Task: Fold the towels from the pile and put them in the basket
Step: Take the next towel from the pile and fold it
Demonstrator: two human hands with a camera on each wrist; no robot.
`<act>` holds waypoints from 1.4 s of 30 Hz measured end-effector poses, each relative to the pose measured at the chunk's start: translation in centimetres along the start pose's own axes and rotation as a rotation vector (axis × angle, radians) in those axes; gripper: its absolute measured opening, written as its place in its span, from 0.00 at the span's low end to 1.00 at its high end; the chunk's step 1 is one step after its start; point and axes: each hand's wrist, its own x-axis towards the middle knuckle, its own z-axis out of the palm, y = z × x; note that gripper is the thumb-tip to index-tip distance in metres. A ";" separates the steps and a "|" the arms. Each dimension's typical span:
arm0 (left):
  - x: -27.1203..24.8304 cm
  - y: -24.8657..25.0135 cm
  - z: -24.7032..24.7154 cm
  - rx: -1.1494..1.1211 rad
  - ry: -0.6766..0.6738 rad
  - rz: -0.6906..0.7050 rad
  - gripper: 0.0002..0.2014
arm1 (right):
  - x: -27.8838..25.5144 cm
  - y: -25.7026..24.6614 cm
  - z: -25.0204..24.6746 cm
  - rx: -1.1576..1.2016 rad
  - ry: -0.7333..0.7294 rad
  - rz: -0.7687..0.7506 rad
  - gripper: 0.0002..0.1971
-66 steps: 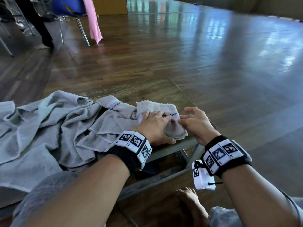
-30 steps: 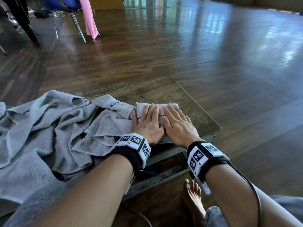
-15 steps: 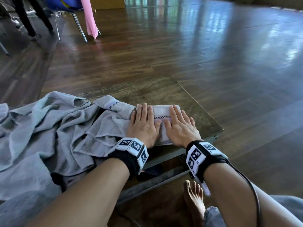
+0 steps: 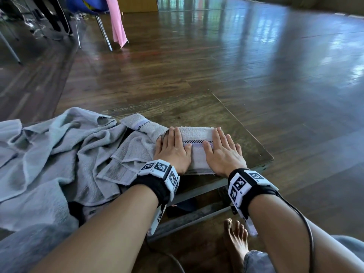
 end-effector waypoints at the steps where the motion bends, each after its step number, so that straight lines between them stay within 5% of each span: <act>1: 0.1 0.0 0.1 -0.006 0.001 -0.006 0.34 | -0.1 0.0 0.0 0.001 0.003 0.001 0.35; 9: 1.1 -0.5 -0.2 -0.064 0.003 -0.009 0.31 | 0.1 0.3 0.2 0.005 -0.006 -0.004 0.35; 26: 0.1 -0.1 -0.6 -0.213 0.260 -0.116 0.21 | -1.9 2.3 -0.7 0.017 -0.085 0.088 0.32; 29: -0.2 0.2 -1.6 -0.312 0.195 -0.178 0.26 | -2.1 2.2 -0.8 -0.005 -0.101 0.083 0.32; 34: -1.6 1.5 -4.1 -0.600 0.247 -0.131 0.16 | -2.2 1.6 -2.2 -0.012 -0.131 0.093 0.34; 39: -3.7 2.8 -7.9 -0.871 0.221 0.037 0.12 | -2.7 -0.6 -5.5 0.322 -0.056 0.156 0.45; 42: -5.8 2.8 -10.9 -0.946 0.174 0.119 0.14 | -4.0 -2.8 -7.8 0.594 -0.119 0.070 0.57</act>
